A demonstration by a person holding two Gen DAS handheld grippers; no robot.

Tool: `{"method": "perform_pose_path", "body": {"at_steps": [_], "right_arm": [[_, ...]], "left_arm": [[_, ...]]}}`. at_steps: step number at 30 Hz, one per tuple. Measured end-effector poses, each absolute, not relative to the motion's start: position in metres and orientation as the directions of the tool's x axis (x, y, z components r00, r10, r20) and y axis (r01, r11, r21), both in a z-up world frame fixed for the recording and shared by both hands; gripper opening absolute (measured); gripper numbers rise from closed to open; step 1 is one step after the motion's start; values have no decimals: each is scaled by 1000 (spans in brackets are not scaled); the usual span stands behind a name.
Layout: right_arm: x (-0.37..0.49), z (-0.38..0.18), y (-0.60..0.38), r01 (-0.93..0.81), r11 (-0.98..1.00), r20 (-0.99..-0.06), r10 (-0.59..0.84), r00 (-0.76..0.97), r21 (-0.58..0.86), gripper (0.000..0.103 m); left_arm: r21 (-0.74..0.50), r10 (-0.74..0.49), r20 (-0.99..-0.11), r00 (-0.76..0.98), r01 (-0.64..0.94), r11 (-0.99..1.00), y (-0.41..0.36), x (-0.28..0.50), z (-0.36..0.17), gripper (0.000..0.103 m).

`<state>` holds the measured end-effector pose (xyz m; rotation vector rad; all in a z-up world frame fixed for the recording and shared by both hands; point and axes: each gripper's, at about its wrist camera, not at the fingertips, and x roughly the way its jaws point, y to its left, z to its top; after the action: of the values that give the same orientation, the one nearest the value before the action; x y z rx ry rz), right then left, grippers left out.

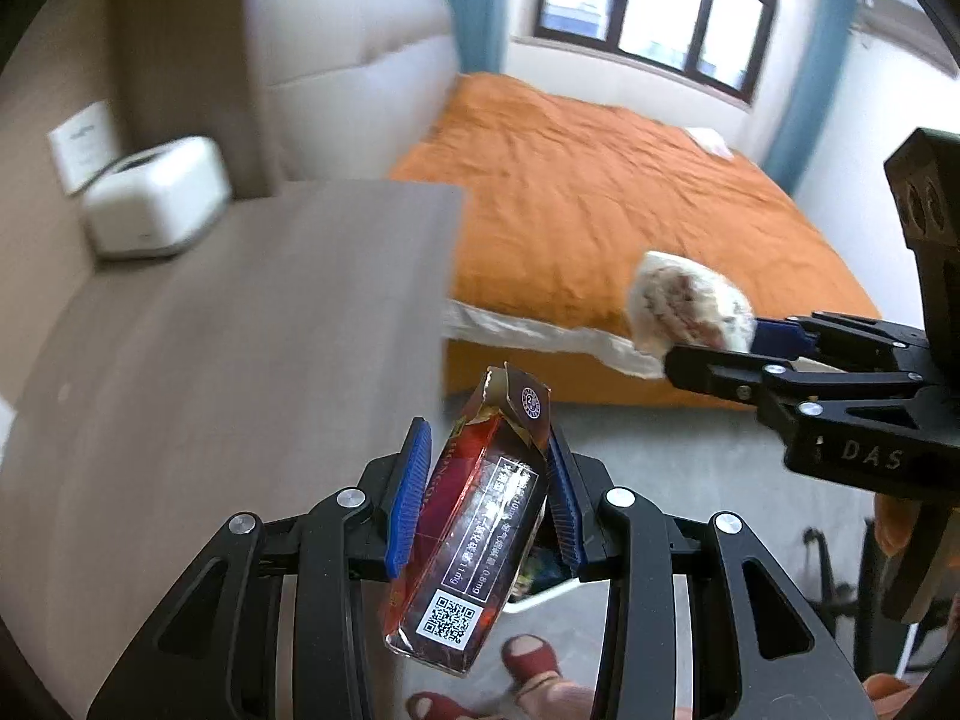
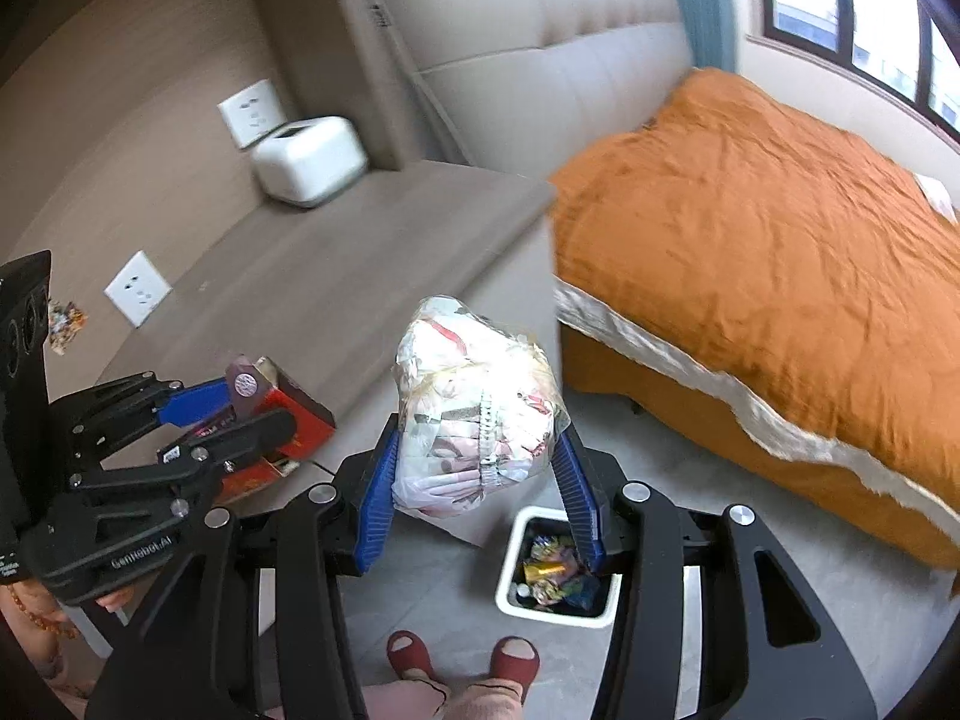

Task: Collect trash
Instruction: 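Carry the red box and plastic bag over the trash bin with both tools, then open both tools to drop the red box and bag into the bin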

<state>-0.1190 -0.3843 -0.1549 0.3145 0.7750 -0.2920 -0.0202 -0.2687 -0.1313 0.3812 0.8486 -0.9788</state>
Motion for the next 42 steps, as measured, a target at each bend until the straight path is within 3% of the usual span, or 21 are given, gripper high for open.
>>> {"method": "perform_pose_path", "body": {"at_steps": [12, 20, 27, 29, 30, 31, 34, 38, 42], "right_arm": [[-148, -239, -443, 494, 841, -813, -122, 569, 219, 50], [-133, -336, -471, 542, 803, -874, -56, 483, 248, 50], [-109, -457, -495, 588, 761, -920, 29, 391, 274, 50], [-105, -498, -500, 598, 754, -933, 57, 355, 273, 55], [-105, -510, -503, 608, 749, -938, 50, 343, 263, 76], [-106, -522, -505, 619, 744, -942, 41, 334, 252, 87], [-108, -562, -512, 641, 740, -958, 17, 287, 205, 95], [-113, -592, -519, 674, 713, -969, 28, 246, 192, 95], [-114, -588, -517, 674, 715, -970, 22, 244, 186, 97]], "left_arm": [[-130, -494, -865, 85, 914, 385, -354, -69, -224, 37], [-196, -391, -919, -40, 909, 368, -385, -77, -349, 37], [-201, -329, -940, -88, 922, 330, -405, -71, -472, 38], [-223, -311, -943, -118, 917, 331, -409, -66, -501, 58], [-222, -298, -947, -121, 916, 335, -410, -65, -516, 94], [-212, -287, -951, -113, 915, 342, -409, -63, -531, 98], [-193, -248, -963, -104, 911, 365, -407, -62, -569, 98], [-190, -222, -970, -103, 889, 417, -400, -59, -592, 98], [-194, -219, -970, -107, 881, 431, -396, -58, -590, 98]]}}
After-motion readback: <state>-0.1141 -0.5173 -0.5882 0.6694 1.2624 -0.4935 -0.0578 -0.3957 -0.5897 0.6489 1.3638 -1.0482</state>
